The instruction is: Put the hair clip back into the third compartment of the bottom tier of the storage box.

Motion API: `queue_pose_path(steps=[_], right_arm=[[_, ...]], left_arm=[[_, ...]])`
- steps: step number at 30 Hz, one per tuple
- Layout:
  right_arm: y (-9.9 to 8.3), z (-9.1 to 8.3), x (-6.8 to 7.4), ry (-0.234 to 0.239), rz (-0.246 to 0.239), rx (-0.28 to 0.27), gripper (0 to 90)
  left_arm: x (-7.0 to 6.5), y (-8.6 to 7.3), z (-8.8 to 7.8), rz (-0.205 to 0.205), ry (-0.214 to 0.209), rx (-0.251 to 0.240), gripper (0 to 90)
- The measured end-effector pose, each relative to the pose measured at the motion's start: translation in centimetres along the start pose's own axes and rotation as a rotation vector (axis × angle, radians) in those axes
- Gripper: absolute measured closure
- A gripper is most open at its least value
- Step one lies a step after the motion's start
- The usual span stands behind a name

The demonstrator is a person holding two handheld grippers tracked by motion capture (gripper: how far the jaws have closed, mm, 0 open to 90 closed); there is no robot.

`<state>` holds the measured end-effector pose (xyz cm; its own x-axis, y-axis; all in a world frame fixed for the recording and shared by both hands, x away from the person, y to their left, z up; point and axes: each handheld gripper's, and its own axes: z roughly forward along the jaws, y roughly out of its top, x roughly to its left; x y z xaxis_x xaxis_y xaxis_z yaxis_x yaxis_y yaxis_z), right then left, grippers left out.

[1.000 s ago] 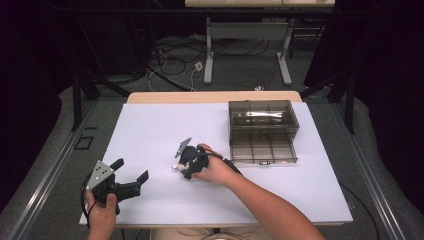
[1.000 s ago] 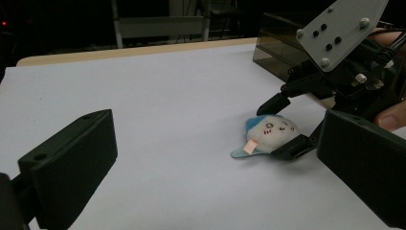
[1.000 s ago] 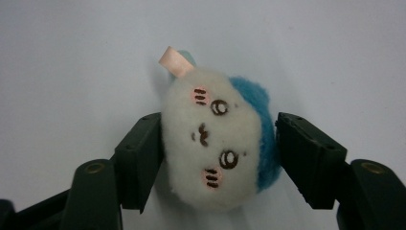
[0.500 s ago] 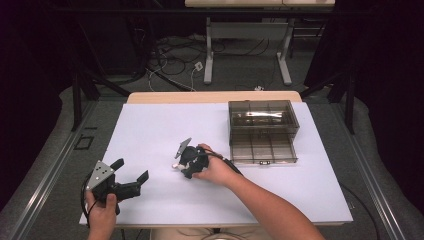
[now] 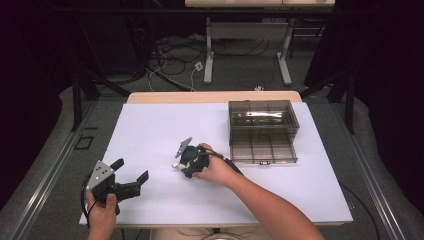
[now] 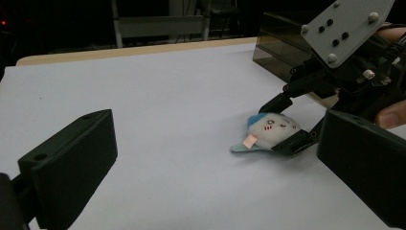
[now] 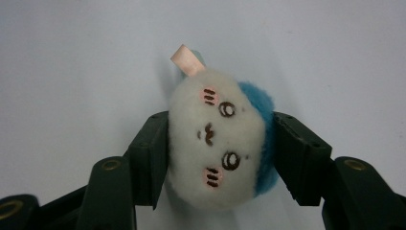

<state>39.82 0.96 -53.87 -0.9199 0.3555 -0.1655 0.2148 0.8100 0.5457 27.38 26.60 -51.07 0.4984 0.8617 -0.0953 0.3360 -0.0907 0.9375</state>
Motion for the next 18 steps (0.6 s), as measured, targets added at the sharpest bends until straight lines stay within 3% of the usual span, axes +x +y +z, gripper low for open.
queue_pose_path(steps=[18], right_arm=[[-0.4, -1.6, -0.6, -0.017, -0.006, -0.023, 42.6]], left_arm=[[0.0, 0.0, 0.0, -0.003, 0.002, -0.001, 0.4]])
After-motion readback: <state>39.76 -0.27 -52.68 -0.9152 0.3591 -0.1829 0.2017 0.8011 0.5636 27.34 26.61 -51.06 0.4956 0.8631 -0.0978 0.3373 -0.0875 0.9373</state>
